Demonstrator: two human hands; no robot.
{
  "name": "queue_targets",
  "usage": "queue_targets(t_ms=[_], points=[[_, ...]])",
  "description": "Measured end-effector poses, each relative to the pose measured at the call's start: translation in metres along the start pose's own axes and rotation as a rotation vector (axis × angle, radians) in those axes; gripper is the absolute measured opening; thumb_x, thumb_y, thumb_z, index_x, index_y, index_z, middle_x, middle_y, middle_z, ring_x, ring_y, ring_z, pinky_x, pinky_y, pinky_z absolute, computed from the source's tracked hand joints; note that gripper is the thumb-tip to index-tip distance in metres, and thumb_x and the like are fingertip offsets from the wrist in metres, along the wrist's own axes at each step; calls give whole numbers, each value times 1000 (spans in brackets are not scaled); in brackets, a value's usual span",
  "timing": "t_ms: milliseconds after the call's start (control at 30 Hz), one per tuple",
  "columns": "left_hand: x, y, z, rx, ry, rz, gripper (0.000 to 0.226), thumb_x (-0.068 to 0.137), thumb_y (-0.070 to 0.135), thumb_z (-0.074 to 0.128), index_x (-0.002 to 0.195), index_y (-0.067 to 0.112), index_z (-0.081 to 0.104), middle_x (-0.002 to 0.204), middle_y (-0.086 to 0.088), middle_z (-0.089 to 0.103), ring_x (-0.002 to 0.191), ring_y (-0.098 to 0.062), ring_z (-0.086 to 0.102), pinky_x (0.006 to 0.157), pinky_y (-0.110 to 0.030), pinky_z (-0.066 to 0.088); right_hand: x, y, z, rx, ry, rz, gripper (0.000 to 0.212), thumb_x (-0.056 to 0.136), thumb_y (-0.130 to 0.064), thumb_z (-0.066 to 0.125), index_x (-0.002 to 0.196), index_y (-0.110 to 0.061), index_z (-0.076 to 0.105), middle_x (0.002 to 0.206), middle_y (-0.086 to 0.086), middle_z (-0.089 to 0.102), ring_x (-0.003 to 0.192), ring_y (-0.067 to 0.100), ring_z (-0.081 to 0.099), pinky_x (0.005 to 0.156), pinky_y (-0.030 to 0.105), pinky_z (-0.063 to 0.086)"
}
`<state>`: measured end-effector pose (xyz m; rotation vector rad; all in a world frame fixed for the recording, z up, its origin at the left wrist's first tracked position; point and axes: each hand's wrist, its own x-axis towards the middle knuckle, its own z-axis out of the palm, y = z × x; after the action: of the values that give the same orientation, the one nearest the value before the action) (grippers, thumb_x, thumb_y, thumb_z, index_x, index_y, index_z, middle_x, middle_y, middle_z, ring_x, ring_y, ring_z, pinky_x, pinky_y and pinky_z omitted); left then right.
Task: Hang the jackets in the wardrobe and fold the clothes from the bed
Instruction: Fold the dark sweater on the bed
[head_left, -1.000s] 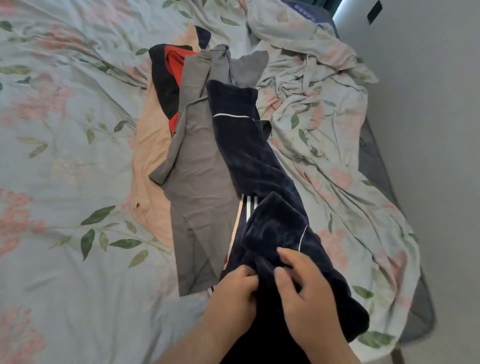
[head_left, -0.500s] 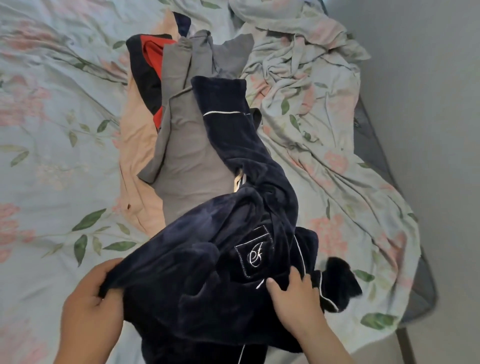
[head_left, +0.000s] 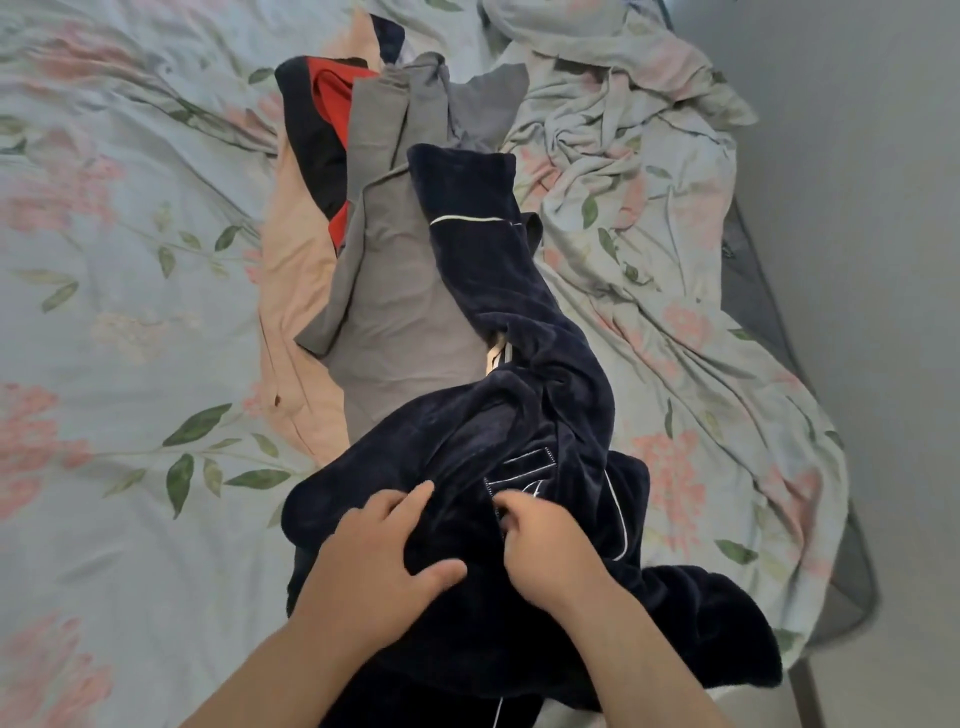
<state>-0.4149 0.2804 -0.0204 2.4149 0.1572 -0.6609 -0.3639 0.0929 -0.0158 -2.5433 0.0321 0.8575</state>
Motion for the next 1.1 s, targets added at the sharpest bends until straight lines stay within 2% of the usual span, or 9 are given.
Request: queue_targets(t_ms=[167,233,300,400,533,667,767,867,1100], points=[[7,-26,8,42,-77,-187,9,81,36,59,87,29,57,100,13,43,90,-10,46,76,-29,50,59,-3,-22,-178,151,-114,72,91,1,46,152,-31,24,161,-2,13,139,21,31,97,33,43],[3,-37,4,-51,6,-246,22,76,41,58,64,23,54,89,13,45,78,-7,49,63,-23,43,85,-6,-32,-332,78,-99,92,85,6,50,152,-42,10,163,-3,-9,138,26,25,83,32,44],[-2,-49,-1,-111,98,-304,43,76,49,64,52,15,50,83,11,47,66,-6,53,57,-21,38,104,-10,-41,-447,-2,-126,91,86,5,50,152,-42,10,163,2,-2,138,30,23,88,36,46],[-9,-61,-11,-145,110,-329,32,75,25,77,61,20,49,87,8,45,69,-5,50,60,-18,36,121,-18,-48,-541,-6,-236,78,86,-1,51,152,-30,21,144,5,40,126,30,37,100,44,45],[-20,-67,-29,-405,306,-427,31,70,-10,55,70,20,52,69,3,58,61,-13,52,53,-25,39,128,-27,-48,-516,-5,-217,78,86,-4,54,152,-24,19,126,6,46,114,29,42,93,43,47],[-30,-63,-62,-761,562,-508,50,72,-15,52,86,32,61,85,11,64,75,-10,61,55,-21,44,127,-35,-56,-505,-42,-264,31,85,-18,57,116,-20,58,122,4,45,114,29,40,94,41,45],[-37,-63,-88,-932,646,-481,54,74,-16,54,97,32,61,94,5,67,83,-13,65,59,-22,46,116,-49,-72,-225,21,-259,12,76,-15,55,81,-25,51,90,-4,59,90,23,57,74,39,50],[-50,-66,-107,-1045,641,-454,50,75,-17,54,97,27,65,96,-3,70,88,-24,67,65,-30,49,95,-68,-98,-43,73,-264,17,78,-20,55,78,-32,44,72,-6,59,66,8,56,57,30,44],[-93,-48,-175,-1180,605,-307,40,85,-13,54,94,21,74,97,-10,75,89,-28,73,77,-40,53,15,-132,-182,58,61,-422,12,86,-23,65,84,-34,69,79,-18,69,75,-2,63,64,22,47]])
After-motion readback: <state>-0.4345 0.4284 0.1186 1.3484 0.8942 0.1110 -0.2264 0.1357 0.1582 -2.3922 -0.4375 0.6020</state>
